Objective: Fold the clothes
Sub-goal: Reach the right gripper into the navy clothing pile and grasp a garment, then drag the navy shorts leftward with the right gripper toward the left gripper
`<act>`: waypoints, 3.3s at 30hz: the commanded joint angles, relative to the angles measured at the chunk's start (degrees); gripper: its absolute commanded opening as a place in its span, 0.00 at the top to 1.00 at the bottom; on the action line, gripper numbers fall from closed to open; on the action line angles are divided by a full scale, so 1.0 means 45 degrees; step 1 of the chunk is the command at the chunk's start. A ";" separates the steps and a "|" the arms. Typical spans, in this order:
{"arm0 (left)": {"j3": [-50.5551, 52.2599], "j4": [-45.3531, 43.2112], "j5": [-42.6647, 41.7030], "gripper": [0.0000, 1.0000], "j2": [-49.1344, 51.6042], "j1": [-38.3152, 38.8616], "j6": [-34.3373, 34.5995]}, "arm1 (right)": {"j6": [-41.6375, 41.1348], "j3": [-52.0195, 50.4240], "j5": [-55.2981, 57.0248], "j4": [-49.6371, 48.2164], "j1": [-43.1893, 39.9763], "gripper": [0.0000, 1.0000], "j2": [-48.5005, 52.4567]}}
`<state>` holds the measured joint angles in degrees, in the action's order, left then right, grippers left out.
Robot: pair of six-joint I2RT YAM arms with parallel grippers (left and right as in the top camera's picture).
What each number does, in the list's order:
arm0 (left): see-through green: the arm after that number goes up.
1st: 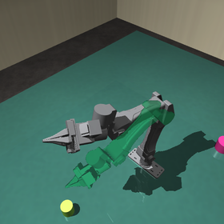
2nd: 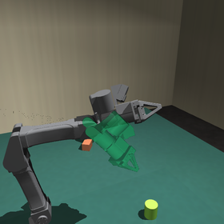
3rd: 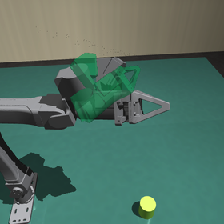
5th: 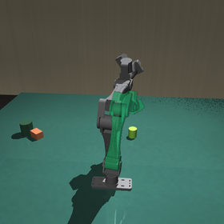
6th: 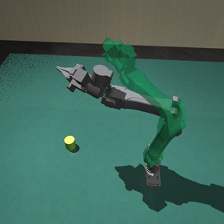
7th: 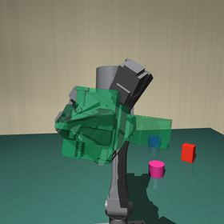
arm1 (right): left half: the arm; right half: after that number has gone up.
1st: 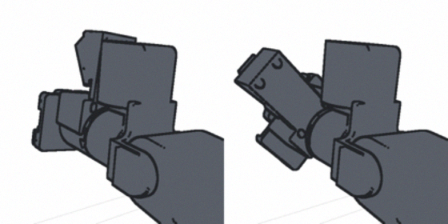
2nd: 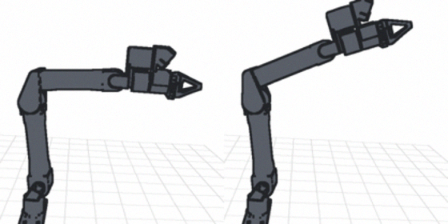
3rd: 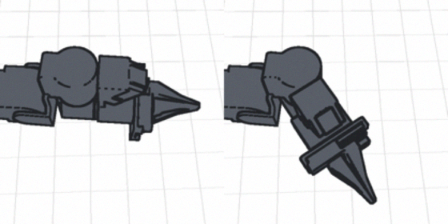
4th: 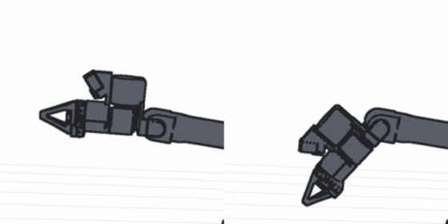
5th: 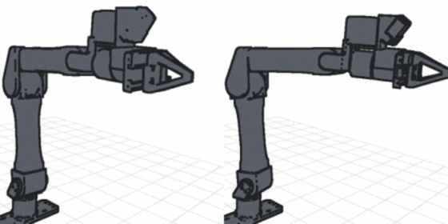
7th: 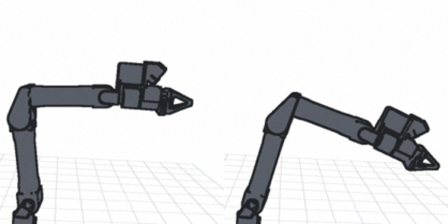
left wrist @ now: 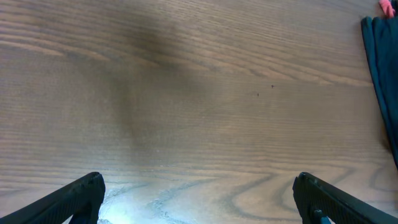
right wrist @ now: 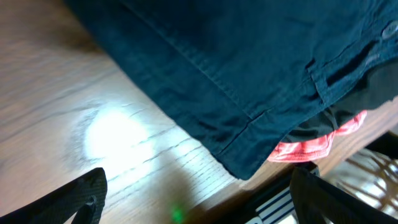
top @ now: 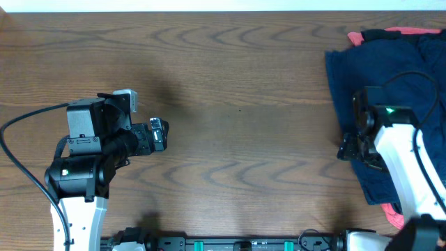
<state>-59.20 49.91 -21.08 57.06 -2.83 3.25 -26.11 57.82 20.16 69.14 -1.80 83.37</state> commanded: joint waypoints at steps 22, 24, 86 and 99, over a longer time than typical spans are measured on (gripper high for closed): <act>-0.0223 0.0034 -0.0180 0.02 -0.0049 0.0063 0.0165 | -0.1812 -0.3706 0.2424 -0.3230 -0.0525 0.39 0.1467; -0.0223 0.0034 -0.0180 0.02 -0.0049 0.0063 0.0165 | -0.1812 -0.3706 0.2429 -0.3225 -0.0529 0.64 0.1462; -0.0219 -0.2307 -0.1554 0.02 0.1695 0.1729 0.0559 | 0.3089 0.6615 -0.3968 -0.3036 0.3905 0.52 0.0554; -0.0219 -0.6509 -0.1554 0.02 0.7402 0.4342 0.1151 | 0.3094 0.6615 -0.3954 -0.0534 0.0568 0.50 -0.0510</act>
<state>-59.20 21.93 -27.51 86.80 16.01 7.70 -11.33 87.00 2.09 66.02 2.39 82.32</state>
